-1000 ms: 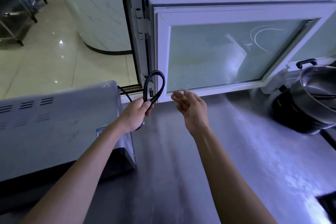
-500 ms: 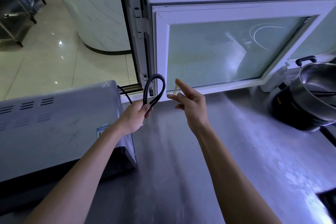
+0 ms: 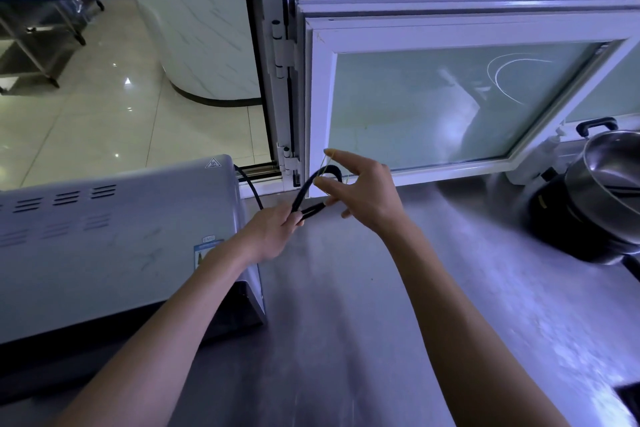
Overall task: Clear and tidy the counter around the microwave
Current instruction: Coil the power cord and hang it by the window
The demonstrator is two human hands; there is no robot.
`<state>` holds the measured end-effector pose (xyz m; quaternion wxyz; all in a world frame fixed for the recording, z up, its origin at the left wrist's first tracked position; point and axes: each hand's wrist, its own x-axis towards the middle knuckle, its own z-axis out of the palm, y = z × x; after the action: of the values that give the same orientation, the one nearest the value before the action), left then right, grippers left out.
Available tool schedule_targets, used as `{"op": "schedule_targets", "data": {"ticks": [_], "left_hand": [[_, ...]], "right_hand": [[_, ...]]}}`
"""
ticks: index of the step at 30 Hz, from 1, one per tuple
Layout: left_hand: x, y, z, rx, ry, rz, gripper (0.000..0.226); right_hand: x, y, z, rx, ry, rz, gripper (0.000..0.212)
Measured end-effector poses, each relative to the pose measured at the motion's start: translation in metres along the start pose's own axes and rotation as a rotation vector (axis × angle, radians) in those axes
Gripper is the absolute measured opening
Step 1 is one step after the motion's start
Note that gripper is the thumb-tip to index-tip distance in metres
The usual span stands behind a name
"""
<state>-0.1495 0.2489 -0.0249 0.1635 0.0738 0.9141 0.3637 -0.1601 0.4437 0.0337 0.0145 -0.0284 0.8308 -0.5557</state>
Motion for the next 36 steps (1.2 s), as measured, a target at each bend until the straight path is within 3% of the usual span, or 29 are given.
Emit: {"op": "schedule_targets", "data": {"ticks": [5, 11, 20, 27, 32, 36], "left_hand": [[-0.004, 0.005, 0.001, 0.108, -0.024, 0.02, 0.026], [-0.005, 0.001, 0.002, 0.101, 0.008, 0.074, 0.026], [-0.004, 0.0, 0.0, -0.171, 0.092, 0.117, 0.024], [-0.006, 0.003, 0.001, -0.303, 0.14, 0.093, 0.024], [-0.002, -0.001, -0.007, -0.508, 0.193, -0.006, 0.029], [-0.003, -0.002, -0.01, -0.579, 0.239, -0.02, 0.029]], "right_hand": [[0.003, -0.004, -0.005, -0.192, -0.111, -0.016, 0.045], [0.003, -0.004, -0.014, -0.166, -0.165, 0.018, 0.018], [0.008, -0.005, 0.0, 0.088, -0.314, 0.101, 0.023], [0.009, 0.005, 0.02, 0.104, -0.398, 0.18, 0.034], [0.004, 0.022, 0.02, 0.18, -0.199, 0.138, 0.018], [-0.001, 0.036, 0.019, 0.096, -0.198, 0.089, 0.008]]}}
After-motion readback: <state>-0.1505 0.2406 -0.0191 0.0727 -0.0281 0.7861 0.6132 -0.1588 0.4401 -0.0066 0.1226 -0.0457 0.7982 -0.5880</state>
